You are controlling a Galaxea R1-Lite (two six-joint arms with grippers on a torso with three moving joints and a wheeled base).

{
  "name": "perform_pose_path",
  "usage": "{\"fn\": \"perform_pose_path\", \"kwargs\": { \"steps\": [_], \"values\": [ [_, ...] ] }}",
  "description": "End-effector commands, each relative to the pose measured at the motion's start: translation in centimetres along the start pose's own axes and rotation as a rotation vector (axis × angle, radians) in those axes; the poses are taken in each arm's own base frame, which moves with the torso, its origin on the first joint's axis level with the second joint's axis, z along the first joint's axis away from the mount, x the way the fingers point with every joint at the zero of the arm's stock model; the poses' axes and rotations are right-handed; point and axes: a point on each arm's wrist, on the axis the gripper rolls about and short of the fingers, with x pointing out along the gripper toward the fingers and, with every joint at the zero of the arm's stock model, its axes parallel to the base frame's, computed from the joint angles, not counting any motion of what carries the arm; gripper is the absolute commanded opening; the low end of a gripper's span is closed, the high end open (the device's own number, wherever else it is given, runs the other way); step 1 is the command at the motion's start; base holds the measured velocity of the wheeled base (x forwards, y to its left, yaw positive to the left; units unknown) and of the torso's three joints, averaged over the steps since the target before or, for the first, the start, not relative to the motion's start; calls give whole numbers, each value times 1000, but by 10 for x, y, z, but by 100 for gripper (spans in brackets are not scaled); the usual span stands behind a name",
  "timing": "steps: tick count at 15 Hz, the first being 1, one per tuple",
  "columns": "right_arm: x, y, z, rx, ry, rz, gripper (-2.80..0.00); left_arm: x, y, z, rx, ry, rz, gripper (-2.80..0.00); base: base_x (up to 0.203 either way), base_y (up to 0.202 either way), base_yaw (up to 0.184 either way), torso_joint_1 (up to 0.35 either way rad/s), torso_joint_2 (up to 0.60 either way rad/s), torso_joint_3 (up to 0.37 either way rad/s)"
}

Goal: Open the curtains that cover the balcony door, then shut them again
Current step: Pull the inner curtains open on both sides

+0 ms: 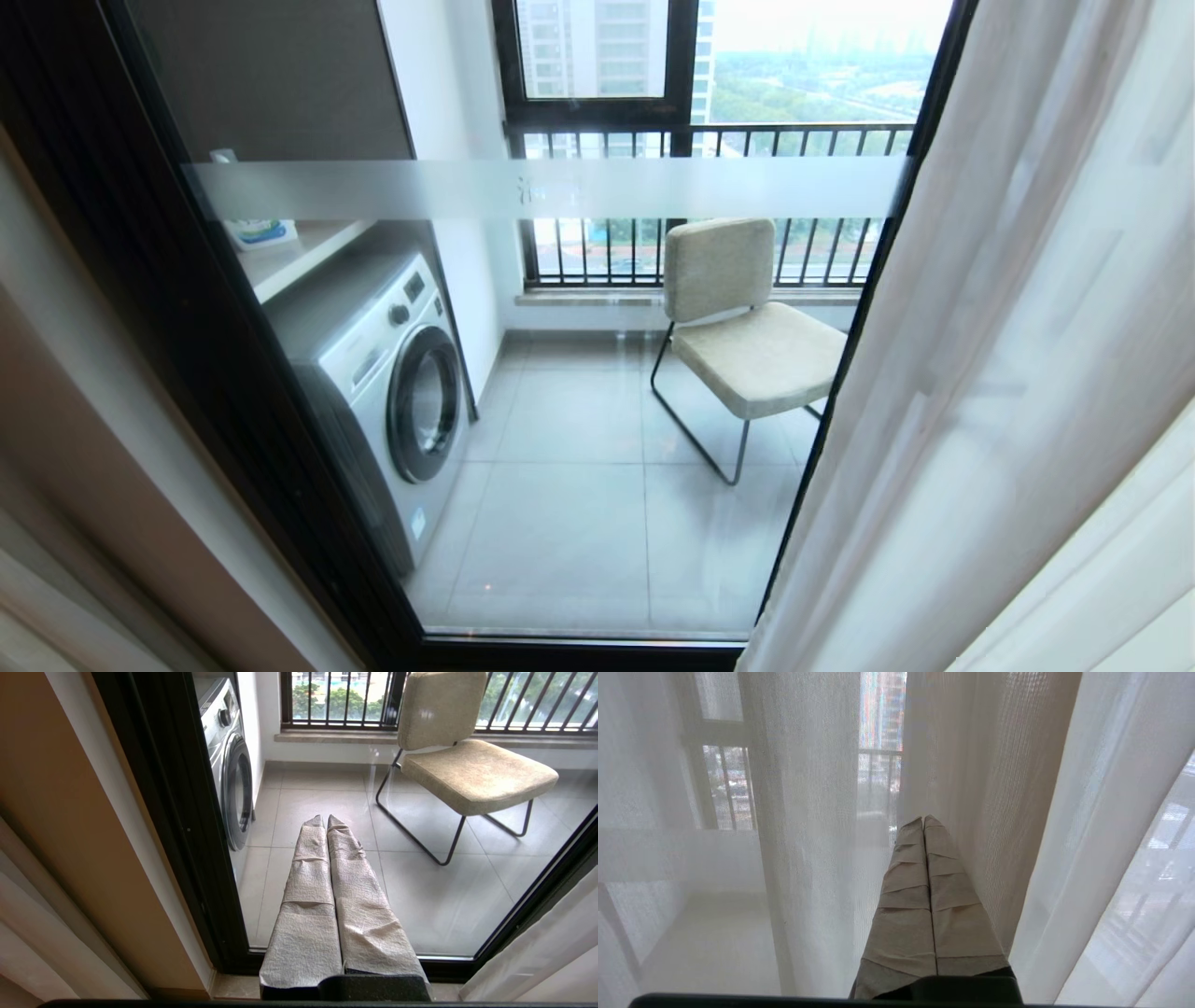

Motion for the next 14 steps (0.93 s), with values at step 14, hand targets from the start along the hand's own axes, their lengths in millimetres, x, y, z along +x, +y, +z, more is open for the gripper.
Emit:
{"fn": "perform_pose_path", "kwargs": {
  "steps": [14],
  "values": [
    [-73,3,24,-26,-86,-5,0,0,0,0,-1,0,0,-280,0,0,0,0,0,0]
  ]
}}
